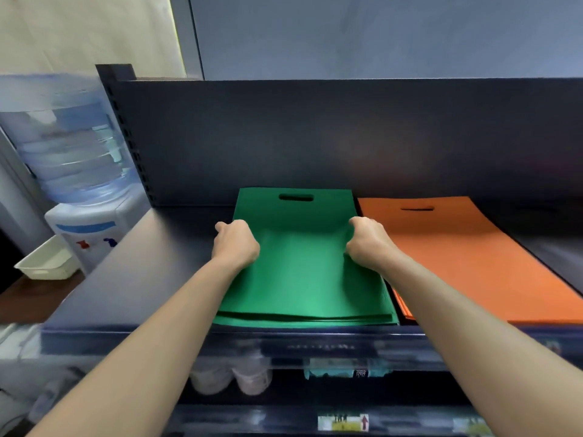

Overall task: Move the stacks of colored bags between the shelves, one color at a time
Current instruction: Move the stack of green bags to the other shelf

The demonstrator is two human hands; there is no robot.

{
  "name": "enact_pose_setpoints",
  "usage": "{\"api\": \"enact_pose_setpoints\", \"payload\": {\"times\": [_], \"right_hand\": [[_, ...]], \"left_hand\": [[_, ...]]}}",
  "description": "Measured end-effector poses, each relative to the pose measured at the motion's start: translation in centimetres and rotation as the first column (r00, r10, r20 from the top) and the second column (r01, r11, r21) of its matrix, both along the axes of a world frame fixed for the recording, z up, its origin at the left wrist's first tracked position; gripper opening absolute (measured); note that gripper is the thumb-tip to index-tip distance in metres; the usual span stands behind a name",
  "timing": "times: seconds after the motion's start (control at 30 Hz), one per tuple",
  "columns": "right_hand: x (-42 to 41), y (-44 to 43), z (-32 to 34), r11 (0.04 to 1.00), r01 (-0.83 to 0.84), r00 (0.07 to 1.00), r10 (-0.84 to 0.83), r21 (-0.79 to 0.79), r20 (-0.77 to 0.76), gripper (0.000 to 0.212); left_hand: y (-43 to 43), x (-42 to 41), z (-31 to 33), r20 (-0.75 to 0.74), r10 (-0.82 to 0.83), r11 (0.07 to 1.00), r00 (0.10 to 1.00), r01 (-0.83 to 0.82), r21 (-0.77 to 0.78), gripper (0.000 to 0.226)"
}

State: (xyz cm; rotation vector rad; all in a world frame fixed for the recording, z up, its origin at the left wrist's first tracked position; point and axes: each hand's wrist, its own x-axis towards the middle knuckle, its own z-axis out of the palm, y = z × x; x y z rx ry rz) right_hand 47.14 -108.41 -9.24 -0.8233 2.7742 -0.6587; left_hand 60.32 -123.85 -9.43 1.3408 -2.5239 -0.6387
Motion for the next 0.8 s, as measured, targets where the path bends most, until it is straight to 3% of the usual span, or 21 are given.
{"api": "enact_pose_setpoints", "payload": {"times": [0.13, 0.23, 0.37, 0.57, 0.8], "right_hand": [[0.5, 0.0, -0.1, 0.999, 0.033, 0.996, -0.030, 0.039, -0.078, 0.041], [0.9, 0.5, 0.5, 0.999, 0.030, 0.982, -0.023, 0.038, -0.188, 0.040], [2.0, 2.0, 2.6, 1.000, -0.020, 0.942, 0.011, -0.022, -0.334, 0.032], [2.7, 8.2, 7.3, 0.996, -0.052, 0.824, 0.005, -0.068, -0.567, 0.032], [1.4, 21.2, 11.2, 0.991, 0.117, 0.709, -0.132, -0.069, -0.693, 0.032]], "left_hand": [[0.0, 0.0, 0.4, 0.043, -0.041, 0.999, 0.998, 0.040, 0.007, 0.020], [0.5, -0.3, 0.8, 0.080, -0.044, 0.995, 0.996, 0.051, -0.089, 0.012], [2.8, -1.8, 2.2, -0.037, -0.253, 0.942, 0.967, 0.237, -0.239, 0.037], [10.2, -3.8, 6.9, -0.247, -0.608, 0.765, 0.754, 0.473, -0.437, 0.036], [22.3, -8.3, 11.3, -0.294, -0.823, 0.555, 0.486, 0.575, -0.601, 0.032]]}}
